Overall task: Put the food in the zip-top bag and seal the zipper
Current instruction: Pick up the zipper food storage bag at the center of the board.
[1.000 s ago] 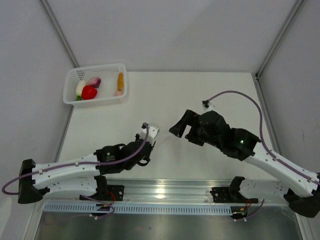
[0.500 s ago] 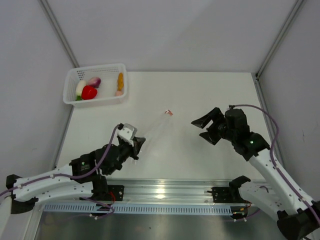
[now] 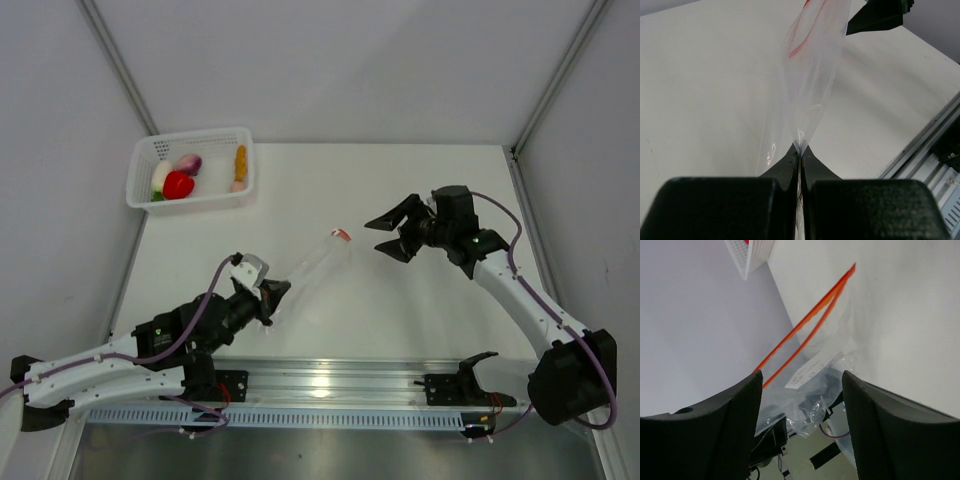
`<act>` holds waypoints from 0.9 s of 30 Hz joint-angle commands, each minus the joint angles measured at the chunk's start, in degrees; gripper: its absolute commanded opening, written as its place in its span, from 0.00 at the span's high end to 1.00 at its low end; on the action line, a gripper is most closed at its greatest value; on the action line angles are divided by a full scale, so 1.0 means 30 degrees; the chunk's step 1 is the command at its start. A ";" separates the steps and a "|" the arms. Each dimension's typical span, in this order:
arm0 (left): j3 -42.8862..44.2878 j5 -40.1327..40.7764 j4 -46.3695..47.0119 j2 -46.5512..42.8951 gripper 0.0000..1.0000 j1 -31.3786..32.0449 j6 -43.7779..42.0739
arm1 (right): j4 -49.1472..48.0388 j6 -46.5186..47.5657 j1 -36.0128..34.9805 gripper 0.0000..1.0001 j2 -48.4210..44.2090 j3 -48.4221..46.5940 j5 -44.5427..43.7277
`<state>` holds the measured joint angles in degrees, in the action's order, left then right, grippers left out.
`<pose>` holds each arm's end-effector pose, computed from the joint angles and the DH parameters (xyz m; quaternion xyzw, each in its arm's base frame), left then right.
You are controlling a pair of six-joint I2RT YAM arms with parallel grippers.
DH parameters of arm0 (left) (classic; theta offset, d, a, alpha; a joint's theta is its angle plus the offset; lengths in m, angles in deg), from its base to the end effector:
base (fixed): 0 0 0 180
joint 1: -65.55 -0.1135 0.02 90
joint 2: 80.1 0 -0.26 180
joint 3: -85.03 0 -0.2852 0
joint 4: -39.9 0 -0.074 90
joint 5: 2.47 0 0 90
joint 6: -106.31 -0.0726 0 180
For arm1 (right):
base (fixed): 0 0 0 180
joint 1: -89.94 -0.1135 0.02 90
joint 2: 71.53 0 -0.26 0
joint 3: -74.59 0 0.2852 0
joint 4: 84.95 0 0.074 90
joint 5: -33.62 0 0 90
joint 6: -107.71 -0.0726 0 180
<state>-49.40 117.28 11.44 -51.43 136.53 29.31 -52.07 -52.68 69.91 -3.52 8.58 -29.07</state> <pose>0.0989 -0.1764 0.2937 0.2209 0.7336 -0.2610 0.5873 0.2905 0.1413 0.2654 0.2677 0.8261 0.4665 0.1682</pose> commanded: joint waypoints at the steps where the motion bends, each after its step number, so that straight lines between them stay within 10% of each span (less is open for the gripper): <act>1: -0.0186 -0.0602 0.0868 -0.0093 0.99 0.0070 -0.0318 | -0.1051 -0.0735 -0.0323 0.33 0.0941 -0.1408 0.1589; 27: -0.0246 -0.0573 0.0868 -0.0210 0.99 0.0100 -0.0317 | -0.2544 -0.1732 -0.2697 0.51 0.2174 -0.0384 0.0916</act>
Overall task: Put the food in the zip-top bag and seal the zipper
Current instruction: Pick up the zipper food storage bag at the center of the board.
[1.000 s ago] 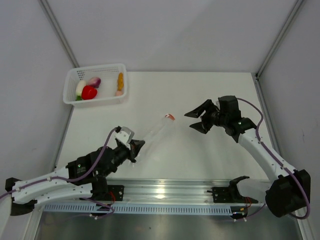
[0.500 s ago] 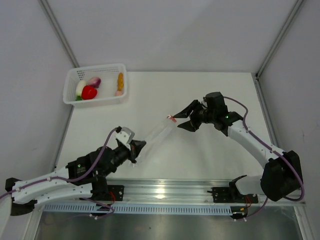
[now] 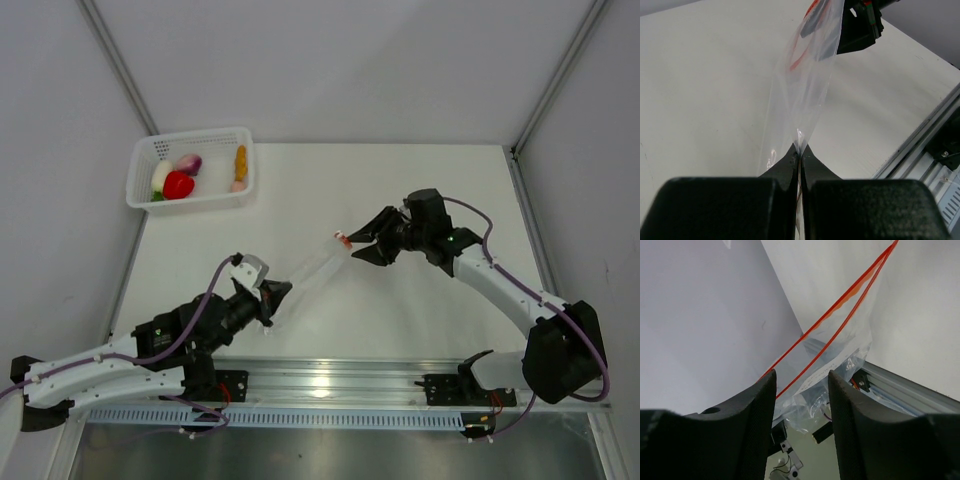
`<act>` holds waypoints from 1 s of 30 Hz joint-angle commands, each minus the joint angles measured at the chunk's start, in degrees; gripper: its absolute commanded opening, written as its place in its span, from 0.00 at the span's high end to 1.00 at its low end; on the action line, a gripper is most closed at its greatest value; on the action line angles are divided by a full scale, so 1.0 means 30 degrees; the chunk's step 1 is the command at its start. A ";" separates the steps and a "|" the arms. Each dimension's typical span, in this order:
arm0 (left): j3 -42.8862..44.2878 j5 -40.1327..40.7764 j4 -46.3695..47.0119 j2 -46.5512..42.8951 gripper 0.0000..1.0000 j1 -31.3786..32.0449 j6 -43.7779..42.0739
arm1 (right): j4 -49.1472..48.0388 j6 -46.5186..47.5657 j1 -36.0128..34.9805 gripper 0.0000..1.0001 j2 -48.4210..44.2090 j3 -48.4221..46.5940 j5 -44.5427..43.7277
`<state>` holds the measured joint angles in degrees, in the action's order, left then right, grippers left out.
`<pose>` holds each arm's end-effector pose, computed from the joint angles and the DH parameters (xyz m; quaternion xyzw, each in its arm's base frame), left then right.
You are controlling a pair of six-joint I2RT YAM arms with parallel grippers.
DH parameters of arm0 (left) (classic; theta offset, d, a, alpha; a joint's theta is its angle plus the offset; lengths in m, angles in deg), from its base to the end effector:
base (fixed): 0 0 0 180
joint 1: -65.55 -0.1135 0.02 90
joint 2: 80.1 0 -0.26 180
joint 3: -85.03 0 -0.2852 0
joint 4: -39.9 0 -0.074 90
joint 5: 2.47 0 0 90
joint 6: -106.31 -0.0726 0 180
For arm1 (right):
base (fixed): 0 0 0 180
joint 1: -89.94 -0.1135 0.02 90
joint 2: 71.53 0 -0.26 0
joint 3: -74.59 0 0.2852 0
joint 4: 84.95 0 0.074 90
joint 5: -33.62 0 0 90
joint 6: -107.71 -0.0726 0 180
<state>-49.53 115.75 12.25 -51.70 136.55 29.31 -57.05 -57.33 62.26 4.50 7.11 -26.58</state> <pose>0.0974 -0.1775 0.2953 0.2256 0.7282 -0.2751 0.5858 0.2927 0.1943 0.2420 0.2404 0.8366 0.4834 0.0925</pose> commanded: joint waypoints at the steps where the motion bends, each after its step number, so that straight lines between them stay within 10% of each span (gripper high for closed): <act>1: -0.0143 -0.0064 0.0599 -0.0122 0.99 0.0092 -0.0347 | -0.1058 -0.0180 -0.0322 0.52 -0.0412 0.0104 0.0260; 11: -0.0025 -0.0239 0.0746 0.0200 0.99 0.0063 -0.0493 | -0.2232 -0.0590 -0.1640 0.63 0.0584 -0.0453 0.0995; 16: 0.0004 -0.0561 0.0746 0.0288 0.99 0.0092 -0.0464 | -0.2699 -0.0357 -0.1759 1.00 0.0819 -0.0365 0.1316; 18: 0.0033 -0.0737 0.0599 0.0347 0.99 0.0092 -0.0231 | -0.2149 0.0835 -0.1671 1.00 0.0586 -0.1006 0.0704; 23: 0.0676 -0.0415 -0.1068 0.0523 0.31 0.0092 0.1348 | 0.6684 0.7076 -0.1730 1.00 0.0964 -0.6772 -0.4675; 30: 0.1585 -0.0710 -0.1714 -0.0825 0.18 0.0063 0.2551 | 1.2525 1.4110 -0.2370 1.00 0.1814 -1.1876 -0.9902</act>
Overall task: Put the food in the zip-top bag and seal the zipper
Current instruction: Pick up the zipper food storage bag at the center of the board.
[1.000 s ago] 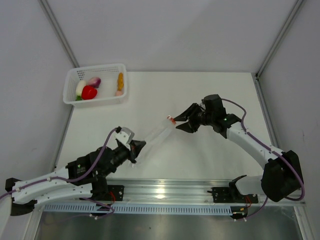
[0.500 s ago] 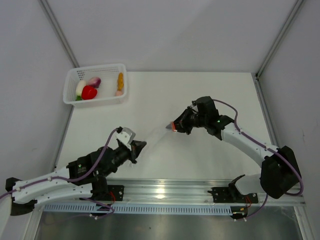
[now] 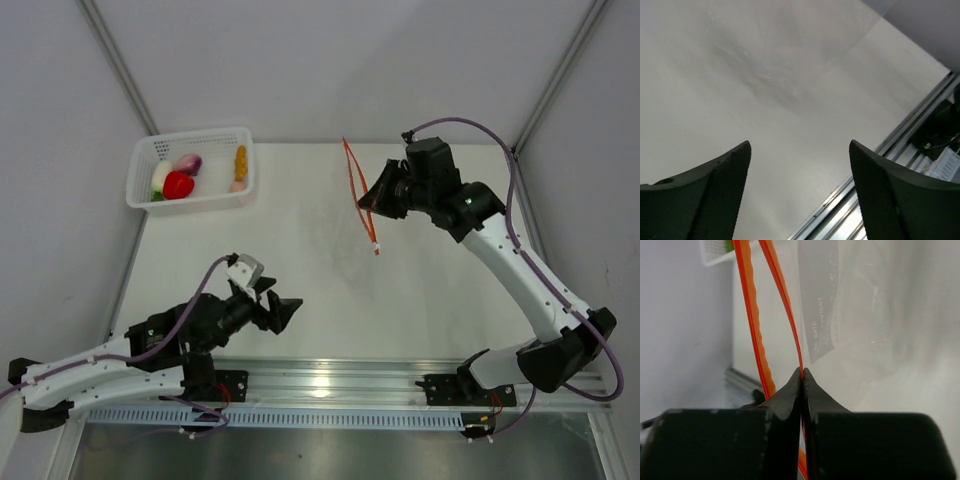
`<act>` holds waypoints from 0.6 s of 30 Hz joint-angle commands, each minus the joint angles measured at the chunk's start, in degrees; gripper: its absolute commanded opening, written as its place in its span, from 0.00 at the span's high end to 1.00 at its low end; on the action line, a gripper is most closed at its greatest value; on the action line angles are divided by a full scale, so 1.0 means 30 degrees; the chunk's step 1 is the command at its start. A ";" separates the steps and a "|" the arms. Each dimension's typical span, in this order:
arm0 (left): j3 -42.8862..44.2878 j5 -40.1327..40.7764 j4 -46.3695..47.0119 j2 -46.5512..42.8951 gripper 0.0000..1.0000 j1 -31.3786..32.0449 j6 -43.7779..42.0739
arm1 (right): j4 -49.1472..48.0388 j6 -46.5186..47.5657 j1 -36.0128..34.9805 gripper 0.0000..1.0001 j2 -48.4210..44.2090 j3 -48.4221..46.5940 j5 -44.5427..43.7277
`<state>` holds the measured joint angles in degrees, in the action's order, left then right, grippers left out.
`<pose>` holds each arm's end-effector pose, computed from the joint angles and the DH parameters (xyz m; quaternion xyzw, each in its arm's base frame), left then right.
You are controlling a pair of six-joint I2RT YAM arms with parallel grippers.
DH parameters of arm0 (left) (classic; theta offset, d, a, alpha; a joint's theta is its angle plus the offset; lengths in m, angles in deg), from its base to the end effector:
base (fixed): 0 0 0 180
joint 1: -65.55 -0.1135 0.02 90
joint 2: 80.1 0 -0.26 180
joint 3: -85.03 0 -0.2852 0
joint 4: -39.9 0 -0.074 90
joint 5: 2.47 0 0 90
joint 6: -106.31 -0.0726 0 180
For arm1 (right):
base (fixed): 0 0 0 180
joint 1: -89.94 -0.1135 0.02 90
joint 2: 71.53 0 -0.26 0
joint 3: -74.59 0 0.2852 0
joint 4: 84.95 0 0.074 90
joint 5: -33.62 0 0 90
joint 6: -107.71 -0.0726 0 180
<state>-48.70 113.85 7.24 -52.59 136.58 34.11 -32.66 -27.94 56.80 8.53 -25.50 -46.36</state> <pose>0.0937 -0.1734 0.2919 0.2181 0.7484 -0.2920 0.5542 0.2996 0.2107 0.3896 0.0531 0.8718 0.3644 0.3232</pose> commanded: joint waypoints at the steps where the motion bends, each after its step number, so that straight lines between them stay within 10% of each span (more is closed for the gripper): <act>1: 0.2034 0.0129 -0.0221 -0.0323 0.24 0.0056 0.1415 | 0.4751 0.5565 -0.0843 1.00 0.0765 -0.1443 -0.4094; 18: 0.7111 -0.2326 -0.3683 0.6328 0.27 -0.2345 0.6488 | 0.2002 0.3733 -0.8841 1.00 -0.1751 0.4758 -1.1134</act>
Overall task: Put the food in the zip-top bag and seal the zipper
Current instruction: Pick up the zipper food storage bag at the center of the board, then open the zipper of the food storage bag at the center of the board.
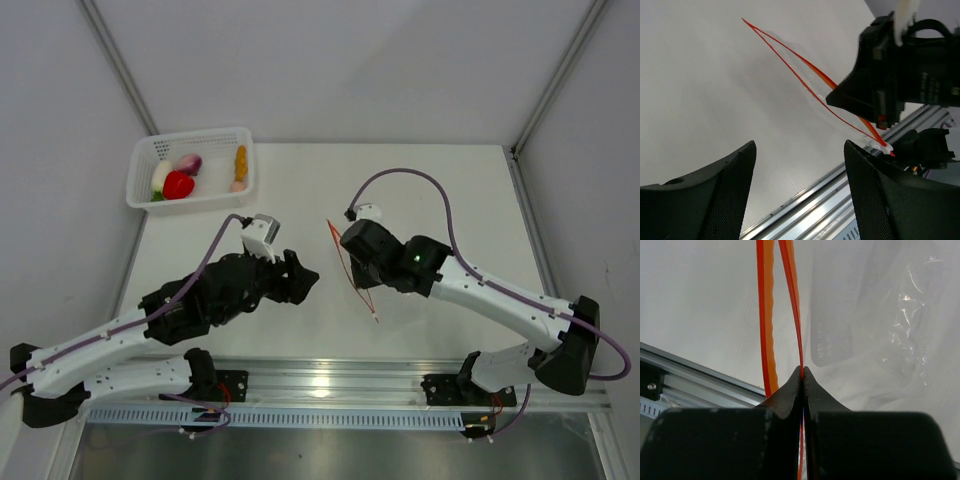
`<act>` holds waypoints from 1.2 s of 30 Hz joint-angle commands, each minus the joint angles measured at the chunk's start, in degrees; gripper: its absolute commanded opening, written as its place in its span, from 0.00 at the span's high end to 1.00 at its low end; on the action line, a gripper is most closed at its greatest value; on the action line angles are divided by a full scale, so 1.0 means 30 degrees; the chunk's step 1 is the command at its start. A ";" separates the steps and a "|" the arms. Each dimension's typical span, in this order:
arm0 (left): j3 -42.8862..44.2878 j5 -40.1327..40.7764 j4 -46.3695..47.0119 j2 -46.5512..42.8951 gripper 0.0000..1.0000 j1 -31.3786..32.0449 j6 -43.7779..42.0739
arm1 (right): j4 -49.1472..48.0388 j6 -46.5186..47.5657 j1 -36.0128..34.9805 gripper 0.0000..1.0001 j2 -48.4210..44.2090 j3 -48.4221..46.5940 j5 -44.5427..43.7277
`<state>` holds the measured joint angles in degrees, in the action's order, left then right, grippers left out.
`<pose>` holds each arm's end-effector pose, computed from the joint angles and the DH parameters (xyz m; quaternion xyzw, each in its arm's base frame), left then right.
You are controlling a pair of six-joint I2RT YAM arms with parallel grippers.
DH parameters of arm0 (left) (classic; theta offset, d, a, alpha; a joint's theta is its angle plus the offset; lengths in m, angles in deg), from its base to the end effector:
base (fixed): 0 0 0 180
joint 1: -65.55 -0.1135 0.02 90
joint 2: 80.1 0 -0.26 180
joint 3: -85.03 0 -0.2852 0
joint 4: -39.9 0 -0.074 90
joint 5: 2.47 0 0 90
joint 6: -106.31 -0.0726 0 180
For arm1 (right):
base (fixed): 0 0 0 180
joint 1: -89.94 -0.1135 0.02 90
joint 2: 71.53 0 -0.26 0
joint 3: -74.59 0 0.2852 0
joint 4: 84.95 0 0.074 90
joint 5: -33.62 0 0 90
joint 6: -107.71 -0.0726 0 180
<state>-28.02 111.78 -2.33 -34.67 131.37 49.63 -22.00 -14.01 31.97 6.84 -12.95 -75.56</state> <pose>0.1230 -0.2012 0.3538 0.1104 0.8056 -0.3110 0.4920 0.1970 0.2700 0.2986 -0.1624 0.9245 0.1039 0.3290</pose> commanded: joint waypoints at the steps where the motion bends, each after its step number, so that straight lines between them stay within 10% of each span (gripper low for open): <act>1: -0.0130 -0.1870 0.0091 0.0471 0.27 -0.0642 0.1344 | -0.1671 -0.1257 -0.0683 1.00 -0.1278 0.0755 -0.1284; 28: 0.0278 -0.6090 0.2264 0.5918 0.22 -0.3337 0.2370 | -0.3166 -0.2608 -0.2588 1.00 -0.1426 0.1695 -0.2513; 36: -0.0807 -0.7204 0.3641 0.6975 0.39 -0.4303 0.2165 | -0.3663 -0.2960 -0.2794 1.00 -0.1982 0.1695 -0.2749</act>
<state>-29.16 92.63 4.25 -13.99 119.64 56.34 -30.10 -21.34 24.30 3.41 -7.66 -82.12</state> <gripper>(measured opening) 0.661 0.006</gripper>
